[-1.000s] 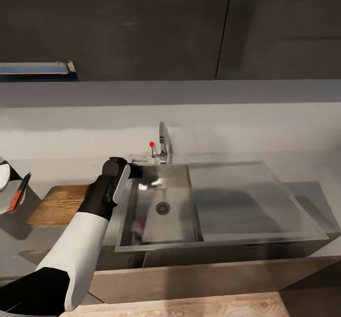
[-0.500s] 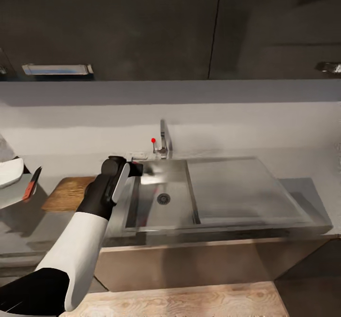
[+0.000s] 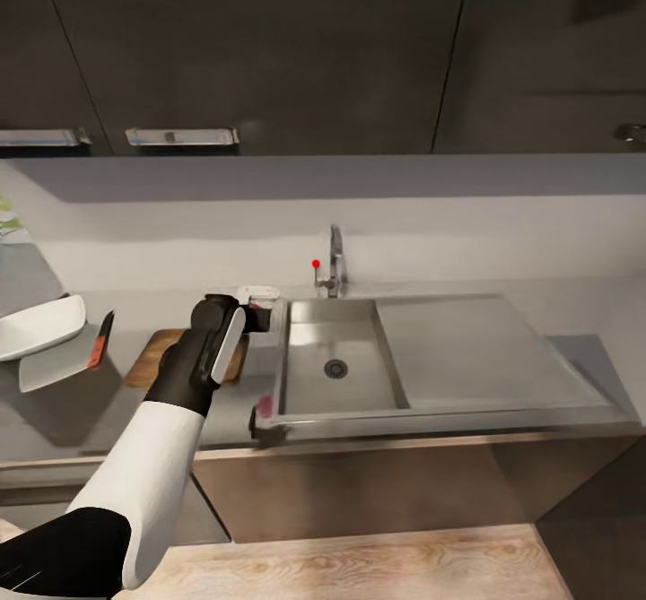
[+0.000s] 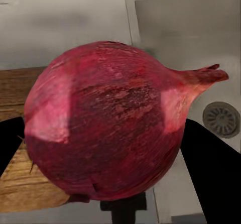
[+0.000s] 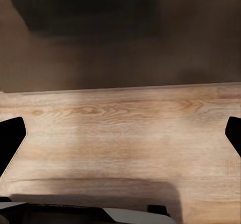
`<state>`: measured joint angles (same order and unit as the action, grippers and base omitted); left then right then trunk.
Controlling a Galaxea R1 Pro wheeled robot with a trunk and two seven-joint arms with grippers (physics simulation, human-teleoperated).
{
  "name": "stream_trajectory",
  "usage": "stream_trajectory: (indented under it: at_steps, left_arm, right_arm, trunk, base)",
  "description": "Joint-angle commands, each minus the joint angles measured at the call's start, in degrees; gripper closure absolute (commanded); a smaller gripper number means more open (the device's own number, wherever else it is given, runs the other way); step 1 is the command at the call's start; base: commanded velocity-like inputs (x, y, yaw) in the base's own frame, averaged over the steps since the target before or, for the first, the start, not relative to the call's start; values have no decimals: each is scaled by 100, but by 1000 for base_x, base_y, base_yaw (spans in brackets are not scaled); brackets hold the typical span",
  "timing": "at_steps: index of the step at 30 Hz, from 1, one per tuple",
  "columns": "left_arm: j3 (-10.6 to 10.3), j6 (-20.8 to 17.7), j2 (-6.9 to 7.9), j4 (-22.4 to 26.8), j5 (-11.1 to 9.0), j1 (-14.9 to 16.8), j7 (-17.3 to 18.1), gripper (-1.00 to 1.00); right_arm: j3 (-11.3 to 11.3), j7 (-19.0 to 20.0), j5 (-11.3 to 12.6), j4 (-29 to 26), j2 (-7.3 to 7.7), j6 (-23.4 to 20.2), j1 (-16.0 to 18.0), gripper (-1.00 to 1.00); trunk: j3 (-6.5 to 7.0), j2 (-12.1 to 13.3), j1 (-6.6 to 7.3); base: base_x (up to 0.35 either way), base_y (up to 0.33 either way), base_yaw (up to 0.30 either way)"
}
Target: In the kitchen, take the Vidalia onion out of the sink, dice it on the chopping board with the paring knife, put the diced onion into the bowl on the countertop, then place both the paring knife and the chopping board into the sink.
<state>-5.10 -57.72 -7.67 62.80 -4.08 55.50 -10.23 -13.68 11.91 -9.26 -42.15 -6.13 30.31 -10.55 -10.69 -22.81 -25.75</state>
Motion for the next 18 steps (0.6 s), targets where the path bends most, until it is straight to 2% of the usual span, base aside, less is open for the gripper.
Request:
stream_trajectory:
  at_steps: [1,18]
  left_arm:
    - [-8,-20,2,4,-40,4,-49,100]
    - [-5,-20,2,-66,-40,4,-49,100]
  right_arm:
    - [-48,38,-59,-13,-11,10,0,-100]
    - [-48,38,-59,-13,-11,10,0,-100]
  trunk:
    - [-6,-11,-4]
    - [52,-11,-4]
  base:
    - [-2,303,0]
    - [0,303,0]
